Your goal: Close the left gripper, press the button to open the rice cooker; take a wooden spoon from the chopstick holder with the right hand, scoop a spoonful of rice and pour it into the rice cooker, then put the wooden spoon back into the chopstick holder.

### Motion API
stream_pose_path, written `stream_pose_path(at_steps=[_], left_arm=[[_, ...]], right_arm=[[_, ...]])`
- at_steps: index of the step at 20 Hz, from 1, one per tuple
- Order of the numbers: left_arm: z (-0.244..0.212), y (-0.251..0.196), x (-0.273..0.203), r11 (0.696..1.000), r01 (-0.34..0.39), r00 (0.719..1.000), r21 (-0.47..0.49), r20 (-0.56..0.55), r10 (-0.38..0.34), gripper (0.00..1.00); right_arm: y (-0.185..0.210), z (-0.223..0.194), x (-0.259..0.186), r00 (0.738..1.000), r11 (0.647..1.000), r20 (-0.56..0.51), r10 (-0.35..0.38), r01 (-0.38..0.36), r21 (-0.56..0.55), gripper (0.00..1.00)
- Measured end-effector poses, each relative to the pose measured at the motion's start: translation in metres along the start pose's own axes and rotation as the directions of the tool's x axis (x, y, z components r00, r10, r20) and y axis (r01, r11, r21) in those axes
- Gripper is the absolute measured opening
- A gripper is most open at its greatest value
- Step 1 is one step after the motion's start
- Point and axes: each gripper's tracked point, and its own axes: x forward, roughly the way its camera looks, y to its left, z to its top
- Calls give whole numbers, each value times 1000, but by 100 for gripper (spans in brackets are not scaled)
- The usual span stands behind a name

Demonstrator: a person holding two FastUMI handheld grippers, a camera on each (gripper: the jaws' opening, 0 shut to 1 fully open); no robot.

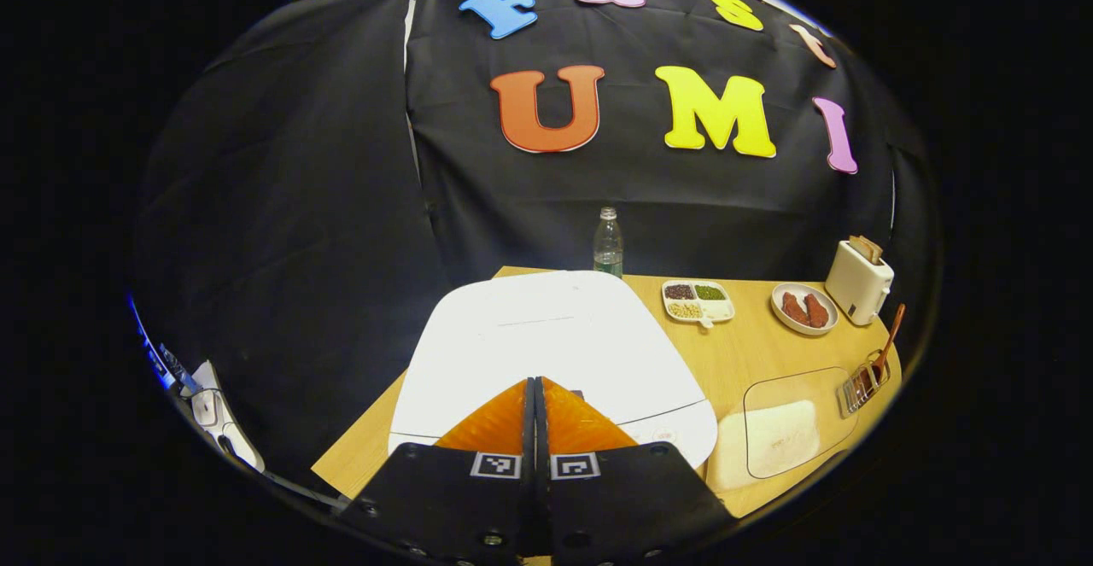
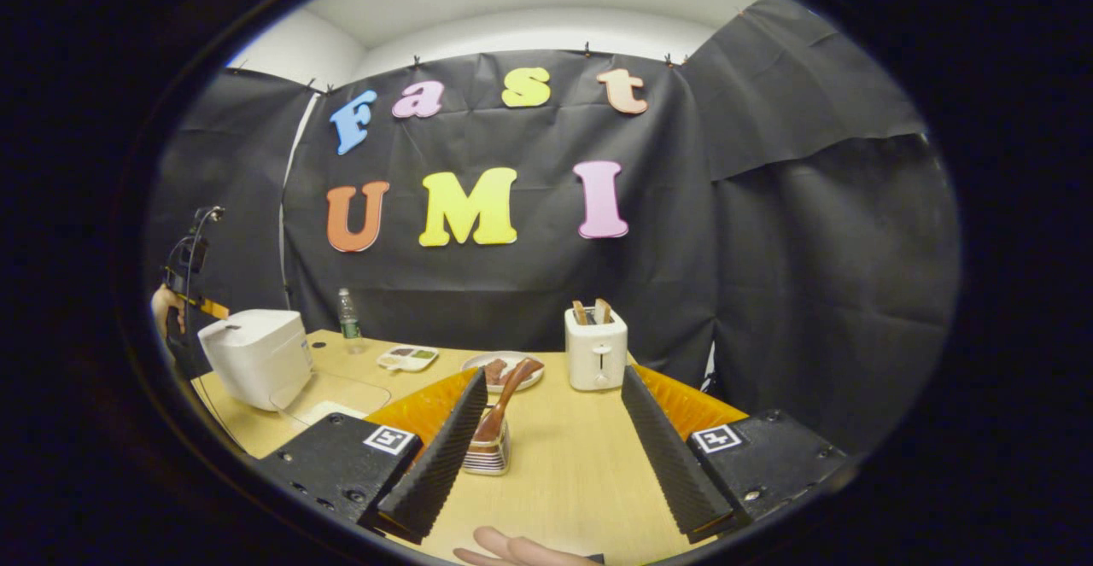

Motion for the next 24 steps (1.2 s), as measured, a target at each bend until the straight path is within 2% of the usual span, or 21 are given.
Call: stream_pose_path(at_steps=[4,5,15,18,19,20,24], left_arm=[[-7,-13,5,1000,23,999,-16,-31,-23,0],[-8,-11,3,1000,20,999,-16,-38,-21,0],[-25,-12,11,999,20,994,-46,-105,-25,0],[-21,-13,8,994,23,990,-103,-138,-37,0],[-20,-13,9,994,25,989,-109,-140,-41,0],[-20,-13,7,994,25,989,-109,-141,-41,0],[14,-18,-19,991,46,999,-126,-7,-47,0]], right_arm=[[-3,-8,4,1000,1000,-15,-3,3,5,98],[-4,-9,5,1000,1000,-17,-6,6,4,100],[-6,-16,-2,999,1000,-33,-9,9,5,98],[-3,-15,-8,999,1000,-33,-5,5,-1,100],[-1,-14,-11,999,1000,-33,-3,3,-6,98],[-1,-12,-14,1000,1000,-31,-4,3,-11,100],[-1,-10,-23,999,999,-33,-14,13,-37,98]])
